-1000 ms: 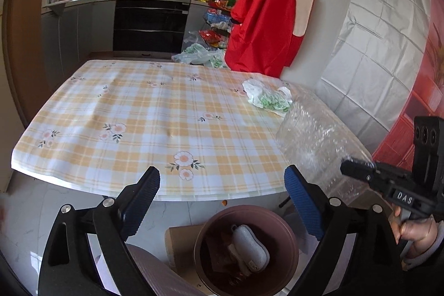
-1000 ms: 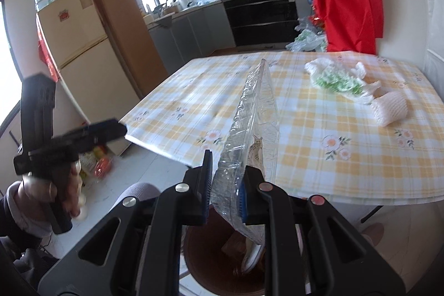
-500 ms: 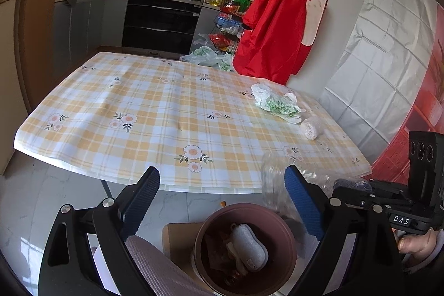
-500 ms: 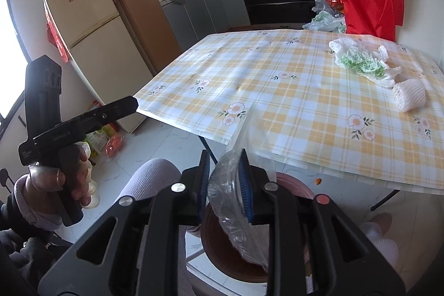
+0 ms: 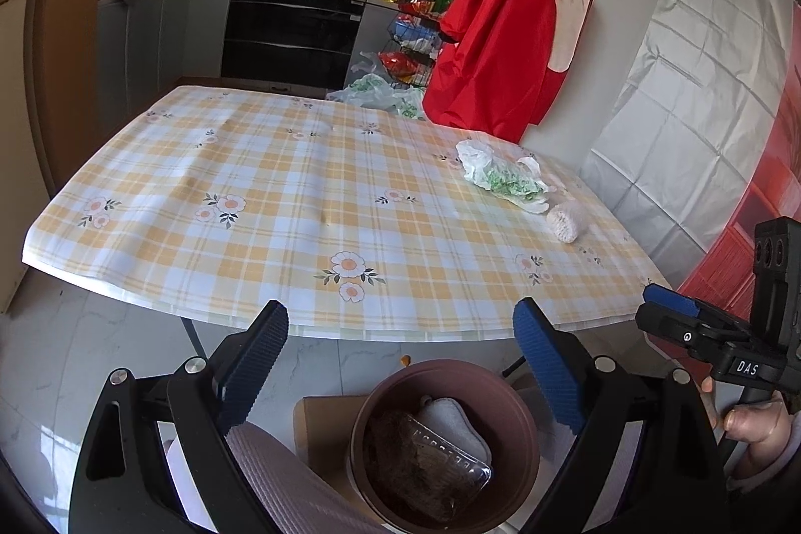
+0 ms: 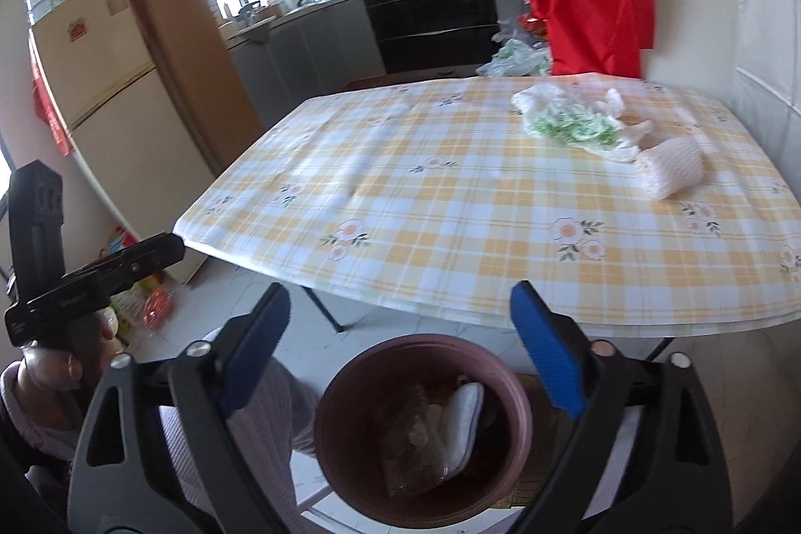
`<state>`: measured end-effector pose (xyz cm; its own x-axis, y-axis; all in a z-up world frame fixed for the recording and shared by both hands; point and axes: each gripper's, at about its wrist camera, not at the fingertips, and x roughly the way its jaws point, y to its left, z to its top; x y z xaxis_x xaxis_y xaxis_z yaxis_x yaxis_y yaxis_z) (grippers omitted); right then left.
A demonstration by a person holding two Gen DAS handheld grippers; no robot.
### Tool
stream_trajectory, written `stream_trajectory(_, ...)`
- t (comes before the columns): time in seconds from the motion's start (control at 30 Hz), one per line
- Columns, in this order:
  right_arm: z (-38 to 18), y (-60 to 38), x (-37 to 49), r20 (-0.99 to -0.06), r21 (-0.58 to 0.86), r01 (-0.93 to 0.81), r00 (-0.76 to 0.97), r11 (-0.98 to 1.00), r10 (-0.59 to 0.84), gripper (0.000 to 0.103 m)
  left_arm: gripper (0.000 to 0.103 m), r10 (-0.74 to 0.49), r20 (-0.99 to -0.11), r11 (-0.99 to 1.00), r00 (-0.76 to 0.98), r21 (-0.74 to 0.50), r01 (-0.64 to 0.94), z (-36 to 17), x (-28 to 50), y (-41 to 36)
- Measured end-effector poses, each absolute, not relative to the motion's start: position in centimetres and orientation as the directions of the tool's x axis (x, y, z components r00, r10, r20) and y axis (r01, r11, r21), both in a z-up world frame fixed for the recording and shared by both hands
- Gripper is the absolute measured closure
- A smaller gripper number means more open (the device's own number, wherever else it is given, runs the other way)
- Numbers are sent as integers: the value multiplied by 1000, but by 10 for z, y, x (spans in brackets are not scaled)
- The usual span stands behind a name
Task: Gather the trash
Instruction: 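Grasp the white plastic bag with green print with the left tool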
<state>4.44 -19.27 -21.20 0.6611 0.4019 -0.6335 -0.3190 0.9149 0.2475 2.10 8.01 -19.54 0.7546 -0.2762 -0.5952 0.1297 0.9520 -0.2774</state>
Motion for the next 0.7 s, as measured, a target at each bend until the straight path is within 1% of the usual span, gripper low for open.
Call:
stream_trajectory(0.37, -219, -237, 66, -637, 202, -205, 715, 958, 288, 9, 14, -270, -625, 957, 733, -257, 134, -208, 40, 73)
stream_trajectory(0.7, -235, -296, 106, -644, 174, -69, 747, 982, 166, 9, 14, -293, -671, 955, 682, -237, 177, -224, 94, 48)
